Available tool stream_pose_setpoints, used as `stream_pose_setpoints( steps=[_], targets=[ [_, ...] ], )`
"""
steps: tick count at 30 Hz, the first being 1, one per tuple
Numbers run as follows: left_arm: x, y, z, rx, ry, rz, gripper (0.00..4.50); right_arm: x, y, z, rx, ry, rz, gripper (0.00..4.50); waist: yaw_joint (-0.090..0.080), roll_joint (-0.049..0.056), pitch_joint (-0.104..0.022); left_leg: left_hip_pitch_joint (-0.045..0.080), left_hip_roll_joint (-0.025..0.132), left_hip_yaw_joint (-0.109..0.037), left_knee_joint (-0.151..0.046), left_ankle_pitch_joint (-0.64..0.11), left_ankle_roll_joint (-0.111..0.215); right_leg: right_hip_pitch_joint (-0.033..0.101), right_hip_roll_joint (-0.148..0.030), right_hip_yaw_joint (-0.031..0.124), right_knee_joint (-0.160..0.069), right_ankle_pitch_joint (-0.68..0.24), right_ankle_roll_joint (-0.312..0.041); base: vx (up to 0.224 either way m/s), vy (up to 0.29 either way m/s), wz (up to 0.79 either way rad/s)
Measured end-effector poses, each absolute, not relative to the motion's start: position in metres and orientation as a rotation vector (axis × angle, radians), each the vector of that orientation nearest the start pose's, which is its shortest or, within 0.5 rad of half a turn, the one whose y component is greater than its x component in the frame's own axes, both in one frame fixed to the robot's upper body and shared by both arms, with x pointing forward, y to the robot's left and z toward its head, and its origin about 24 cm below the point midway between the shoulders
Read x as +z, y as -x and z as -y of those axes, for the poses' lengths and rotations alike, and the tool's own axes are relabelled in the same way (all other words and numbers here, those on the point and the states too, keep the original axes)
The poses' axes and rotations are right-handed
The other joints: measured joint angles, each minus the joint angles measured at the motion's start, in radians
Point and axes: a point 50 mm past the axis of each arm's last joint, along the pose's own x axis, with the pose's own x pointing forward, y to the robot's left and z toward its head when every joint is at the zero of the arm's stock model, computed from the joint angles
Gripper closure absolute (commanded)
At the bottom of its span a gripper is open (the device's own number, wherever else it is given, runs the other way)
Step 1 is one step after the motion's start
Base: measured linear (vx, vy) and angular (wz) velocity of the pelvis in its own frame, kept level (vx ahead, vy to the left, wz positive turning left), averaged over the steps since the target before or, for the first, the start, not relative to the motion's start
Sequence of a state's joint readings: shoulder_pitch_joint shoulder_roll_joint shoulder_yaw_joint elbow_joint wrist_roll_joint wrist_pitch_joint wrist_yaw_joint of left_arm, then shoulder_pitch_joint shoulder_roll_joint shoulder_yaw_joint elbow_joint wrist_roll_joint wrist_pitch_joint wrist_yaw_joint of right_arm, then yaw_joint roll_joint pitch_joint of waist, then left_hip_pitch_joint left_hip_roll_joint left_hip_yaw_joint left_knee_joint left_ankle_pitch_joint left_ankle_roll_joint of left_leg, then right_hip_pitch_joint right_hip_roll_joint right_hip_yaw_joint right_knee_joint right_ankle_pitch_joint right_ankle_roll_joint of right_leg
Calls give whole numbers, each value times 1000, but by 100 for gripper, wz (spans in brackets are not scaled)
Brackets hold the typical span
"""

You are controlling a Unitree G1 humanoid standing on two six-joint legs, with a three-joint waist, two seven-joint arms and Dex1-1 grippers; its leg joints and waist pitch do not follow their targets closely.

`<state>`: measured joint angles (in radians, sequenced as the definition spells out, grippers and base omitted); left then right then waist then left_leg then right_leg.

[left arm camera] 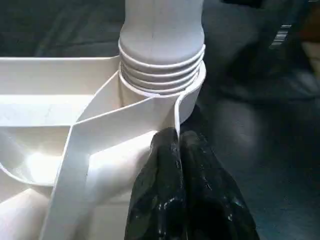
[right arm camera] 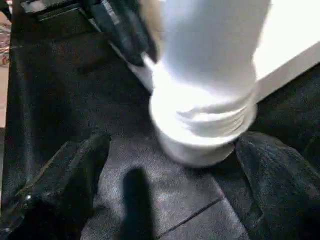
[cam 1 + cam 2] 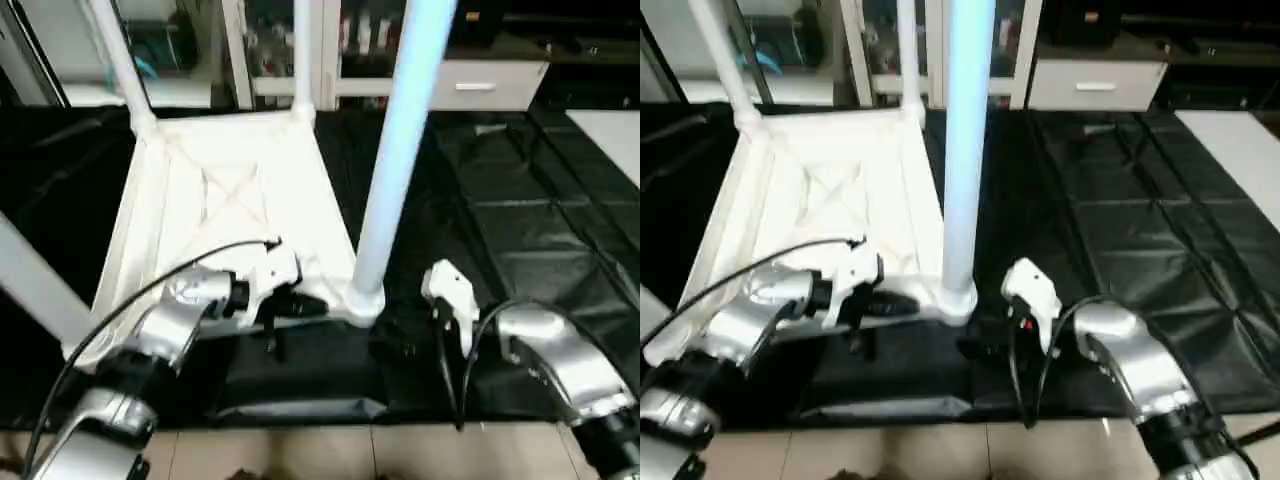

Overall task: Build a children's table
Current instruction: Rotate leg to tighten

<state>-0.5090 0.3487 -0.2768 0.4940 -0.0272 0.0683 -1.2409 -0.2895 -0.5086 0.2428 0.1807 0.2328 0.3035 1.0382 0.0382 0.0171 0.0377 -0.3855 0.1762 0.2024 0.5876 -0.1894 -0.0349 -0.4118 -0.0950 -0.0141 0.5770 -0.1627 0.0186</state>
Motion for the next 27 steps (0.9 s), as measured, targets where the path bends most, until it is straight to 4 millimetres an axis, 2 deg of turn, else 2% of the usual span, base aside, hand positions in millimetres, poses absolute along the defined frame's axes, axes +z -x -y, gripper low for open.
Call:
stream_pose_setpoints(
  steps=[7,13,22,25,27],
  targets=[
    [49,-295,-118,-1450,-329,-389,450,55,-279,150,1171,182,-372,12,20,0,0,0,-1,1,1,0,0,0,-1,0,0,0,0,0,0,0],
    [48,-292,-117,-1457,-322,-398,450,56,-281,149,1193,176,-371,12,23,0,0,0,0,0,2,0,0,1,-1,0,1,0,0,0,0,0],
    [48,-293,-118,-1454,-318,-403,450,55,-279,154,1227,179,-389,99,22,1,0,0,0,0,3,0,0,1,-1,0,2,0,-1,0,0,0],
    [48,-293,-118,-1452,-315,-407,450,55,-279,154,1236,177,-391,108,21,1,0,0,0,0,3,0,0,1,-1,0,3,0,-1,0,0,0],
    [48,-292,-119,-1452,-316,-407,450,55,-279,154,1244,176,-392,141,21,1,0,0,0,0,3,0,0,1,-1,0,3,0,-1,0,0,0]
  ],
)
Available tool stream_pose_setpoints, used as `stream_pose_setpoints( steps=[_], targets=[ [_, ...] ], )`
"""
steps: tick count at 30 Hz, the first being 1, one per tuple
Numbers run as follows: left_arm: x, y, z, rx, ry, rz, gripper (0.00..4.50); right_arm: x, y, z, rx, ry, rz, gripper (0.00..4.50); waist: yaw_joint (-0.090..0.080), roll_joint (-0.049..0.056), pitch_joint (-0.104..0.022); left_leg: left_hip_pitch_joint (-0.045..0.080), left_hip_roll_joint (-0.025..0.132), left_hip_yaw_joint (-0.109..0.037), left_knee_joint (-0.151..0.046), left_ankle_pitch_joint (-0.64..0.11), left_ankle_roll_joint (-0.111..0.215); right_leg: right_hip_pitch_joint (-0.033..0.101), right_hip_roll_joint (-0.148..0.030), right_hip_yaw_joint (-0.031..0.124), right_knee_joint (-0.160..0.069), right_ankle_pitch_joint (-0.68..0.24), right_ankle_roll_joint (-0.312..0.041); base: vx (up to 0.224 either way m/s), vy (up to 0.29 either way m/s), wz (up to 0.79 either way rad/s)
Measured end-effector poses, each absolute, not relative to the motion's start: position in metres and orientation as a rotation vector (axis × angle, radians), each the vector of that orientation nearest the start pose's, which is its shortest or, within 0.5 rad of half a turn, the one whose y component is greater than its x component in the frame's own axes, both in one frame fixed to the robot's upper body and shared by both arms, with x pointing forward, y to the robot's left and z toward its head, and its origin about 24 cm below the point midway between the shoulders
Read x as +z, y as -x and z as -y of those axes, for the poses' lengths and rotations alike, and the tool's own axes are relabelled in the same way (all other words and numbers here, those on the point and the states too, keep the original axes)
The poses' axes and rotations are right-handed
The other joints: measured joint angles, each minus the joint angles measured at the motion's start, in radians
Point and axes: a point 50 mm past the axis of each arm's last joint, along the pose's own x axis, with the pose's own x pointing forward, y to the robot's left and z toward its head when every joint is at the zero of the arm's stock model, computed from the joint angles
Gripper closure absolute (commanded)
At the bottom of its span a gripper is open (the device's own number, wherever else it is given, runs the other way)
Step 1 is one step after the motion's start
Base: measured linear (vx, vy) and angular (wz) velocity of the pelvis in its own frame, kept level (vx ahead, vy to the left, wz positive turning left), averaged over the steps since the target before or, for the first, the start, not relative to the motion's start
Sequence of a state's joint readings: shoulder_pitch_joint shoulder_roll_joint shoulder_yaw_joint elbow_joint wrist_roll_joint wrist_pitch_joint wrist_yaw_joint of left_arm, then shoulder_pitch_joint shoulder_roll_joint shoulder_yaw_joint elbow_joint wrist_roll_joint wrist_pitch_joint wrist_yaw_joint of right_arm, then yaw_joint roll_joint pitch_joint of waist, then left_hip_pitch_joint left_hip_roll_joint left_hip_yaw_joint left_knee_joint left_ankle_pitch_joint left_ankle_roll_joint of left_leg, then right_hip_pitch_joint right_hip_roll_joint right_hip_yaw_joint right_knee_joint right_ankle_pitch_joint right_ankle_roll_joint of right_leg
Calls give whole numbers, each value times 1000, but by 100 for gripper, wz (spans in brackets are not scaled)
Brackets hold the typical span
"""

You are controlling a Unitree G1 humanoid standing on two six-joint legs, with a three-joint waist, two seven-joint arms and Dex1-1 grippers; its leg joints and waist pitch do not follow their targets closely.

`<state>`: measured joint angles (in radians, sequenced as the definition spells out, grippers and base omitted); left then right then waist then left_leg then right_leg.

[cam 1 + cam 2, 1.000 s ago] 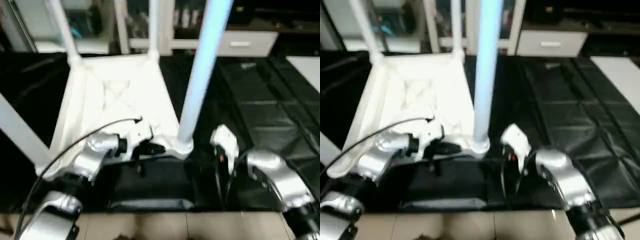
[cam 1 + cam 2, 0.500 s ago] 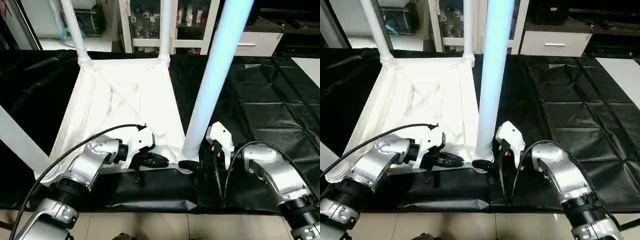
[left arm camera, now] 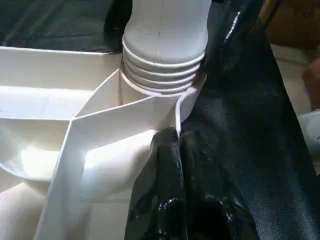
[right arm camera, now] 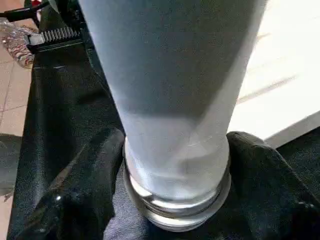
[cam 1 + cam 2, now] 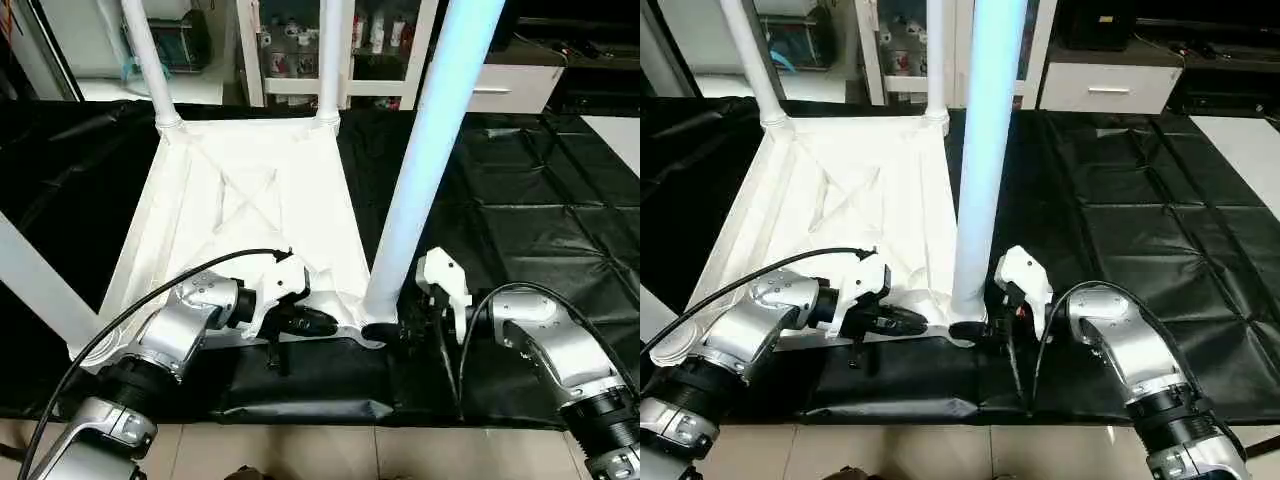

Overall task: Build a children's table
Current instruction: Rotate leg to tighten

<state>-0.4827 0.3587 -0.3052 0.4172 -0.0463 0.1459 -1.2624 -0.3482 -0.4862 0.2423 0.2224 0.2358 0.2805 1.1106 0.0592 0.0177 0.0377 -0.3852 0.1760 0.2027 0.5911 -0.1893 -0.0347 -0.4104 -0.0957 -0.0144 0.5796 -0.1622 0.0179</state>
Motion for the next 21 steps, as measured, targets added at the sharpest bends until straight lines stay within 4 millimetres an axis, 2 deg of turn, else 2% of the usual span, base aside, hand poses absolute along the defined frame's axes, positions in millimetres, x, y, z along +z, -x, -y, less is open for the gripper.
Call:
stream_pose_setpoints(
  steps=[5,14,17,21],
  targets=[
    [47,-291,-119,-1457,-317,-409,450,54,-278,155,1253,175,-395,175,1,0,0,0,0,0,0,0,0,1,0,0,0,0,0,0,0,0],
    [46,-291,-120,-1456,-312,-419,450,52,-280,152,1240,153,-389,182,-1,0,0,2,1,0,2,0,0,2,0,0,1,1,-1,0,0,0],
    [45,-292,-122,-1436,-312,-428,450,47,-282,145,1194,125,-373,183,-13,0,-1,4,1,-1,5,1,-1,2,1,0,4,2,-2,0,0,0],
    [45,-302,-121,-1368,-337,-459,450,38,-288,136,1054,75,-341,183,-33,-1,-1,14,0,-2,5,1,-2,8,1,0,4,-1,2,-14,2,-3]
  ],
)
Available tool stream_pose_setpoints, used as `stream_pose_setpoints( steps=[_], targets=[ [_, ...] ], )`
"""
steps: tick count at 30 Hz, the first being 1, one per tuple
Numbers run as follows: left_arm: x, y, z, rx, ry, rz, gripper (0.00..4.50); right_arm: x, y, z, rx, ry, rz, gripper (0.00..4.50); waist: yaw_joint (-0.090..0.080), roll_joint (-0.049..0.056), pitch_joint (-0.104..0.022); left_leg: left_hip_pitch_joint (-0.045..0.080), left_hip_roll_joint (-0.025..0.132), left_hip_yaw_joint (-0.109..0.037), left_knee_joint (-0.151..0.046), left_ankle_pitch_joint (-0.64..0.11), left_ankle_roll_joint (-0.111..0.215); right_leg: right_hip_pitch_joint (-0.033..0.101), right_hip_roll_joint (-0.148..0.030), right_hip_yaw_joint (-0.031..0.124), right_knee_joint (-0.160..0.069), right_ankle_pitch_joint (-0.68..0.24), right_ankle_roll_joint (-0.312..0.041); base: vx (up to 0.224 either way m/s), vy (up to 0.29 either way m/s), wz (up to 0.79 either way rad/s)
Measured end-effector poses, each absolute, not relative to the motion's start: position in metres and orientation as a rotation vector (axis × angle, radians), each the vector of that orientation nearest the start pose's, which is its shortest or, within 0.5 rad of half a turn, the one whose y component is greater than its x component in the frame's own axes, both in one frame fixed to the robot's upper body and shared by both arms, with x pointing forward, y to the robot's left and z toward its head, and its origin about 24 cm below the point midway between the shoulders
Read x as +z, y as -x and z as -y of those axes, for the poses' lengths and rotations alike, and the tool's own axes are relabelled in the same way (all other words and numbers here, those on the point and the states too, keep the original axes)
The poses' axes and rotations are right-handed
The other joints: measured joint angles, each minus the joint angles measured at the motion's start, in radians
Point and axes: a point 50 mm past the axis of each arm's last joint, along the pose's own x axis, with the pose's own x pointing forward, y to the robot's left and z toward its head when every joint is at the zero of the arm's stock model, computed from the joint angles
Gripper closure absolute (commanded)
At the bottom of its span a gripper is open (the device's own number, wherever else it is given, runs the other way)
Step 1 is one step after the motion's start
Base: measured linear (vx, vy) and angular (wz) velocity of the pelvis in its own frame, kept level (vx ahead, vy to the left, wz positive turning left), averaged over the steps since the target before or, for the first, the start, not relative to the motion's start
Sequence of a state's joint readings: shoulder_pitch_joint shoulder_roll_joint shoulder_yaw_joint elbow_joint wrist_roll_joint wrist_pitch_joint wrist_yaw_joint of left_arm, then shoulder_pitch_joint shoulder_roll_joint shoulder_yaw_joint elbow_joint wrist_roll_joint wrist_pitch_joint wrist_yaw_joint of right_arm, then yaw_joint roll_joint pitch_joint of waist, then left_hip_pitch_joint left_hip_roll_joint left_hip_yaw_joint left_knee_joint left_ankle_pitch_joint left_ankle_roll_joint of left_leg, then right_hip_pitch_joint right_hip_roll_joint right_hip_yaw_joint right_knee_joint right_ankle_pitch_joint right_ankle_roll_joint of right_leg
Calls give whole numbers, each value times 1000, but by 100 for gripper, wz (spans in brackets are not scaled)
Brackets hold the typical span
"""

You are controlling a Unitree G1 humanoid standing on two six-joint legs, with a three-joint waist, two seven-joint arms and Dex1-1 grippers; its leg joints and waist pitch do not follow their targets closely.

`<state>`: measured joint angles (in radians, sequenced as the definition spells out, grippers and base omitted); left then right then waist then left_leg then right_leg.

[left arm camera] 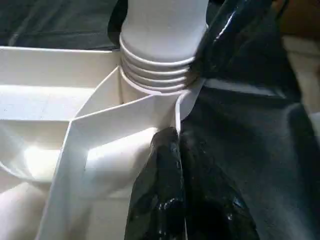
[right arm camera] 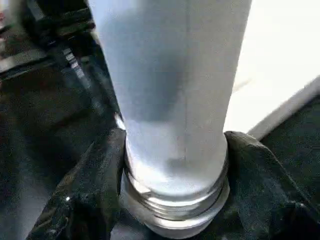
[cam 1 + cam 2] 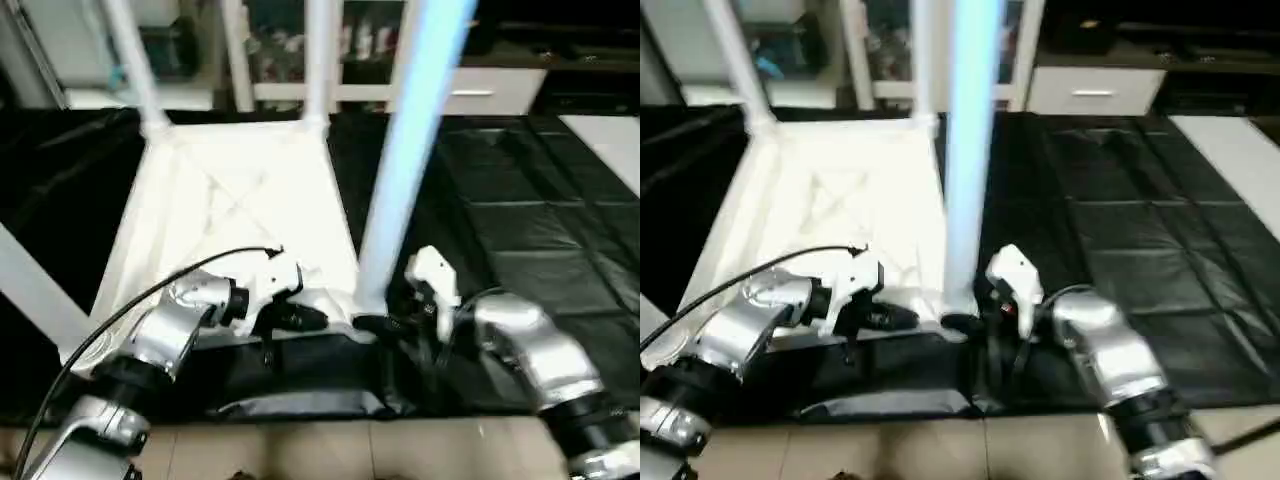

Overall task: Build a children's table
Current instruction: Rotate leg to tighten

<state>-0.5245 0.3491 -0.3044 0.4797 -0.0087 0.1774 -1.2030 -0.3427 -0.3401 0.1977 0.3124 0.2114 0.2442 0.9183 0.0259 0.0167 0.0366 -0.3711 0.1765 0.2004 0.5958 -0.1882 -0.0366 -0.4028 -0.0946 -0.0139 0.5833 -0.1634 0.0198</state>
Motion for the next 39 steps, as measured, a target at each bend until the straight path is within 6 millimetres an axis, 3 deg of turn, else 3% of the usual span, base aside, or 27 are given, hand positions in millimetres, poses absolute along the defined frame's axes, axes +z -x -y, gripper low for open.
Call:
stream_pose_setpoints(
  steps=[8,9,10,12,13,14,15,16,17,18,19,24,26,30,31,36,39],
  targets=[
    [43,-328,-94,-1166,-383,-461,450,26,-309,115,666,-2,-311,184,-32,-2,1,4,-3,-11,0,0,0,2,-1,-8,-19,-3,4,-58,14,-9],
    [42,-331,-90,-1131,-391,-461,450,26,-314,112,611,-12,-315,184,-38,0,3,4,-3,-19,0,0,0,2,-1,-18,-28,-3,4,-80,24,-8],
    [42,-335,-85,-1093,-406,-462,450,25,-319,107,547,-17,-322,184,-46,5,6,4,-3,-29,-1,0,0,9,-2,-38,-43,-4,4,-80,24,-8],
    [41,-339,-79,-1046,-412,-459,450,25,-325,101,474,-27,-327,184,-52,16,13,5,0,-41,-10,-1,0,31,-7,-72,-64,-10,-2,-75,29,-4],
    [40,-341,-75,-1020,-421,-459,450,25,-328,99,427,-31,-333,184,-40,15,18,5,-2,-34,-20,0,0,36,-19,-81,-5,-45,-39,-95,25,-1],
    [39,-342,-70,-1001,-424,-458,450,23,-329,98,387,-34,-337,184,-34,-3,15,8,-3,-9,-24,0,0,44,-26,-71,42,-62,-58,-38,-56,17],
    [40,-344,-69,-975,-430,-449,450,26,-333,96,362,-38,-333,184,-23,-34,11,17,-5,14,-27,-1,0,36,-30,-43,58,-66,-7,28,-112,5],
    [40,-345,-68,-955,-438,-437,450,28,-337,93,338,-37,-332,184,-14,-33,13,13,-7,2,-7,-17,-10,23,-34,-44,57,-68,4,28,-112,5],
    [40,-346,-68,-945,-443,-436,450,29,-339,89,325,-38,-334,184,-1,-23,8,9,-5,-25,8,-28,-9,22,-34,-55,57,-68,4,41,-24,-39],
    [42,-348,-67,-943,-448,-432,450,30,-340,88,314,-36,-327,184,6,-9,8,2,-5,-47,9,-17,-23,20,-34,-70,53,-68,4,54,30,-35],
    [42,-348,-67,-942,-447,-427,450,30,-340,88,310,-33,-317,184,4,-1,5,-3,-2,-57,5,-7,-32,20,-26,-80,42,-67,3,54,30,-35],
    [42,-348,-68,-955,-445,-409,450,30,-340,93,350,-40,-298,184,1,-3,4,-4,-1,-50,1,-7,-32,21,-18,-68,13,-30,-22,0,0,0],
    [41,-348,-68,-968,-445,-401,450,31,-339,96,370,-38,-288,128,2,-3,4,-4,-1,-46,1,-7,-32,20,-17,-63,11,-29,-20,0,0,0],
    [42,-345,-72,-1020,-447,-383,450,32,-328,109,440,-25,-256,94,9,-6,5,-2,0,-36,-1,-4,-26,20,-17,-52,12,-22,-13,0,0,0],
    [43,-343,-76,-1049,-454,-374,450,36,-323,116,483,-24,-253,70,9,-6,5,-2,1,-32,-3,-3,-25,19,-17,-51,11,-20,-15,0,0,0],
    [48,-336,-95,-1151,-454,-372,450,62,-305,133,744,62,-227,66,9,-5,4,1,3,-30,-9,-4,-23,19,-15,-50,11,-26,-8,63,-5,-1],
    [50,-328,-108,-1234,-464,-370,450,66,-288,152,877,120,-266,66,22,-3,3,2,5,-29,-12,-4,-22,19,-15,-50,12,-30,-8,18,-5,0]
  ],
)
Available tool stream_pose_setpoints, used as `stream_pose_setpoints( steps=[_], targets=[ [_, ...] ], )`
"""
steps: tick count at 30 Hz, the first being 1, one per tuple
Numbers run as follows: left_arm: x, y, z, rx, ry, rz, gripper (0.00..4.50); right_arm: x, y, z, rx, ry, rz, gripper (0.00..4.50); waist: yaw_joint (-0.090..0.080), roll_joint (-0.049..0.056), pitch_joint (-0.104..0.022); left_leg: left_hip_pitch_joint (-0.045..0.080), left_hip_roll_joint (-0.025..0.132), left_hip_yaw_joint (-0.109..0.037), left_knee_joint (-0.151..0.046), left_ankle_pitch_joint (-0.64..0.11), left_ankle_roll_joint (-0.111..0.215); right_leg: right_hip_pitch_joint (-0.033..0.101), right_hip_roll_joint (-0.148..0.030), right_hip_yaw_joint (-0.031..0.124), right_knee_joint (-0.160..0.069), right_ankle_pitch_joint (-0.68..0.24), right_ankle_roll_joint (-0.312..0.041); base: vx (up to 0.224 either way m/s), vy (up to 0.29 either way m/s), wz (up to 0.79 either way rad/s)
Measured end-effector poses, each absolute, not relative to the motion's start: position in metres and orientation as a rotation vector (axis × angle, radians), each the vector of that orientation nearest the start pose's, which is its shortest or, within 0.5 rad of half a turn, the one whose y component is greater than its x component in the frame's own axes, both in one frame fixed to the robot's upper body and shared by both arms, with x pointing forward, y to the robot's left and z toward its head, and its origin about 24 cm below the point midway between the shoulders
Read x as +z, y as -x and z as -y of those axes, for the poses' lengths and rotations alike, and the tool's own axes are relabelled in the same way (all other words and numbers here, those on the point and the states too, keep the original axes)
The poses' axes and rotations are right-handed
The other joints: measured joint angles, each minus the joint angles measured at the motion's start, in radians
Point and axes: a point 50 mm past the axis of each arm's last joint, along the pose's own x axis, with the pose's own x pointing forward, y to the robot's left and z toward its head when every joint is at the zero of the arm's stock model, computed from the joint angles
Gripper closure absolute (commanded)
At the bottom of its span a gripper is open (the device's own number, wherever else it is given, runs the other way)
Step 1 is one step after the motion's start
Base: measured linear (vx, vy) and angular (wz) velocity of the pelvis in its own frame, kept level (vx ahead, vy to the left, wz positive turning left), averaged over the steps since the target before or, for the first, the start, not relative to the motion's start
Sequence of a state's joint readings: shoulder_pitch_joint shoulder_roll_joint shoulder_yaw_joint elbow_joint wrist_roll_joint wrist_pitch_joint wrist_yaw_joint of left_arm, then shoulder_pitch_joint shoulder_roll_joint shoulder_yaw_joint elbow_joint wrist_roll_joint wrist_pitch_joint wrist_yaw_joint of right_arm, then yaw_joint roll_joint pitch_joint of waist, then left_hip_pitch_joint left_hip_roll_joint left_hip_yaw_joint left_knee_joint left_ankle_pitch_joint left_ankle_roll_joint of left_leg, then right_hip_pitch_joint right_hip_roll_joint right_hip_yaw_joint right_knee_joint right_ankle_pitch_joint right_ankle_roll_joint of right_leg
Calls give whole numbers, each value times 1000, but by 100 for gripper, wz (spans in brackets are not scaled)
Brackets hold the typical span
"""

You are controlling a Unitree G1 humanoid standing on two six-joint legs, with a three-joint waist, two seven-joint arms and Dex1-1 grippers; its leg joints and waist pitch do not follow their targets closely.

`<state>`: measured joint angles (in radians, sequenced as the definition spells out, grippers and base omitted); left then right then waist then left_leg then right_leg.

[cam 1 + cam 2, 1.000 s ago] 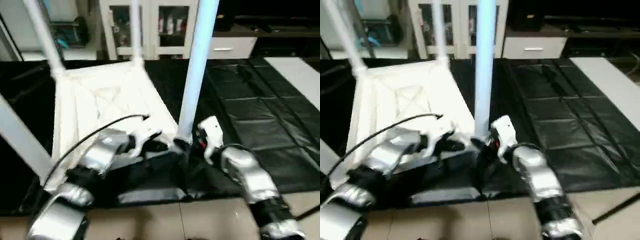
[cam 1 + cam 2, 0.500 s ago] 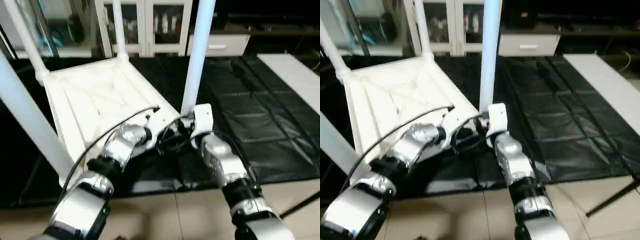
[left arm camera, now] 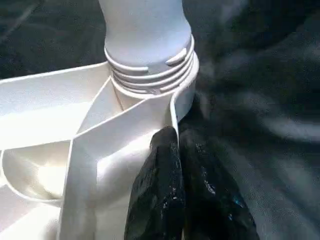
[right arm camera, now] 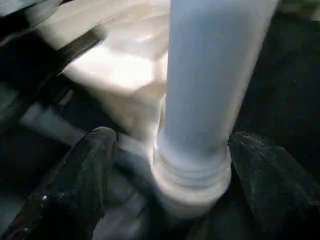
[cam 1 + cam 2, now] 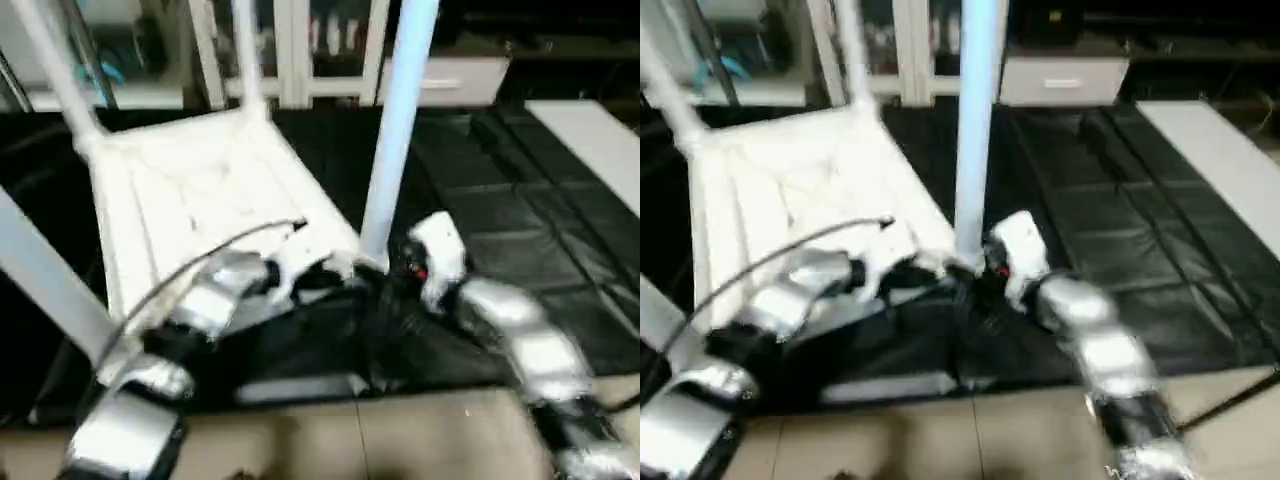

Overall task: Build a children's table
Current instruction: Rotate leg to tighten

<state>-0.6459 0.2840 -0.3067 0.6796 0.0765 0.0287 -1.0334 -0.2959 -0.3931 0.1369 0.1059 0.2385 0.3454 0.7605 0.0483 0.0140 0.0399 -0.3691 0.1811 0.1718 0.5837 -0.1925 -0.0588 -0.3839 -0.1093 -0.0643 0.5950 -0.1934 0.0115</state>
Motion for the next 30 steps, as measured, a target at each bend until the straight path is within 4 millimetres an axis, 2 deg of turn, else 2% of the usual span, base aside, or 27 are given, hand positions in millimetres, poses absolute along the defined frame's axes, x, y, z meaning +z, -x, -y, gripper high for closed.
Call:
stream_pose_setpoints(
  steps=[5,6,9,11,13,20,26,28,30],
  targets=[
    [50,-325,-115,-1278,-437,-404,450,71,-275,162,956,131,-285,66,8,4,1,0,2,5,2,0,-1,1,0,1,0,0,0,0,0,0],
    [50,-324,-115,-1278,-430,-412,407,71,-273,163,960,132,-287,64,9,4,1,1,2,6,2,0,-1,1,-1,2,0,0,0,0,0,0],
    [47,-324,-116,-1269,-419,-456,394,72,-271,169,957,141,-308,64,5,4,1,2,2,9,2,0,0,1,-1,6,0,0,0,0,0,0],
    [46,-323,-115,-1274,-425,-464,361,73,-270,171,956,145,-319,64,4,7,-1,3,2,10,2,0,0,1,-1,6,0,0,0,0,0,0],
    [45,-323,-115,-1279,-429,-468,354,75,-270,171,956,147,-310,64,4,10,-2,3,2,10,1,0,0,1,0,6,0,0,0,0,0,0],
    [47,-324,-121,-1299,-429,-473,354,79,-271,171,959,136,-301,64,0,13,-3,2,2,10,1,0,0,1,0,6,0,0,0,0,0,0],
    [48,-322,-132,-1322,-388,-493,354,79,-271,173,968,140,-306,64,-14,14,-2,2,3,10,0,0,0,0,0,6,-1,0,0,0,0,0],
    [48,-322,-133,-1327,-371,-497,389,80,-271,173,973,141,-305,64,-14,15,-2,2,3,10,0,0,0,0,0,6,-1,0,0,0,0,0],
    [47,-321,-135,-1325,-369,-501,389,80,-273,173,972,142,-305,64,-14,15,-2,2,3,10,1,0,0,0,0,6,-1,0,0,0,0,0]
  ],
)
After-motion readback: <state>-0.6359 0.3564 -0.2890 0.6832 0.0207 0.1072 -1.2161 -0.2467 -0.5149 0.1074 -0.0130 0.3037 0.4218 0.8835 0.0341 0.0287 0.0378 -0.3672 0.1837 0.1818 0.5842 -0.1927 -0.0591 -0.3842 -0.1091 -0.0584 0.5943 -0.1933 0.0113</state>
